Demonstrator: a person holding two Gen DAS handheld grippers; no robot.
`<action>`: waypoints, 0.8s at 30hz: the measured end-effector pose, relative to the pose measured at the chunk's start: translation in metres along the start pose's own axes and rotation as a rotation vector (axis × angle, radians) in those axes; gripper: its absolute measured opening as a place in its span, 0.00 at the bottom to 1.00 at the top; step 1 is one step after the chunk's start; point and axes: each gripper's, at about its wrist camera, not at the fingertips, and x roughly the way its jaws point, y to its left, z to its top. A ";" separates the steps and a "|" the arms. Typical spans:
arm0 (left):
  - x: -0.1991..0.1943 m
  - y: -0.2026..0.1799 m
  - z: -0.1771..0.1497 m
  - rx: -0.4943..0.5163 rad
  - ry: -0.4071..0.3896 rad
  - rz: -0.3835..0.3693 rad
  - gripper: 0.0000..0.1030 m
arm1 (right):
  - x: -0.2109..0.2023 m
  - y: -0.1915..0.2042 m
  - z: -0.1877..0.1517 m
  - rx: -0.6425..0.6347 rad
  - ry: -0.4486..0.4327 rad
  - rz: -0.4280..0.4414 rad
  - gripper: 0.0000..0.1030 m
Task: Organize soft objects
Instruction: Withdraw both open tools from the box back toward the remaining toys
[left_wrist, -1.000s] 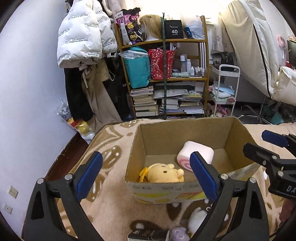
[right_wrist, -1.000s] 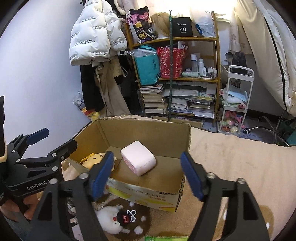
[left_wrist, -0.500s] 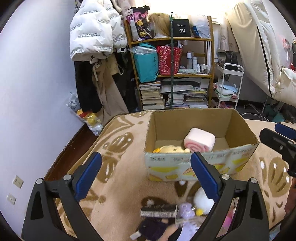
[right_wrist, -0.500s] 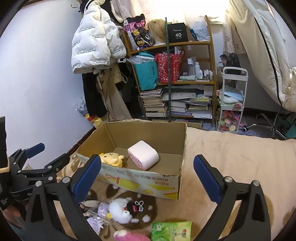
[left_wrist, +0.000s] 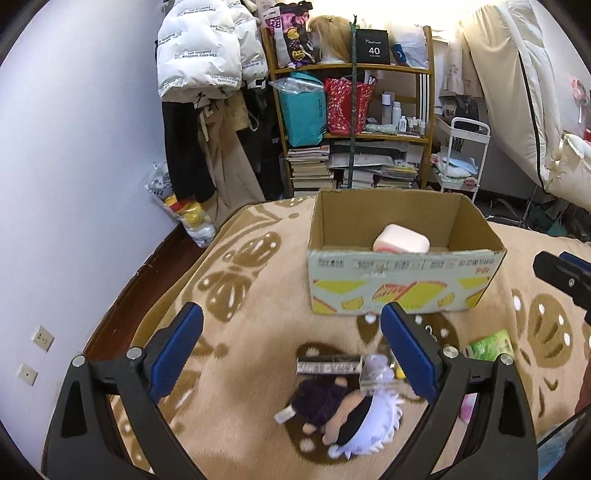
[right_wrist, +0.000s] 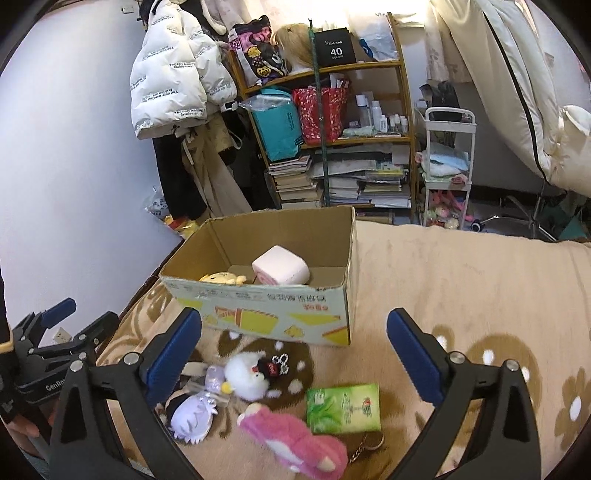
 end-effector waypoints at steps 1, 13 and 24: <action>-0.002 0.001 -0.002 -0.004 0.004 -0.001 0.93 | -0.002 0.001 -0.001 0.001 0.003 0.005 1.00; -0.010 0.003 -0.013 -0.011 0.081 -0.029 0.93 | -0.012 0.011 -0.020 -0.008 0.088 0.022 1.00; 0.005 -0.013 -0.020 0.056 0.154 -0.025 0.93 | 0.002 0.014 -0.030 -0.033 0.159 -0.011 1.00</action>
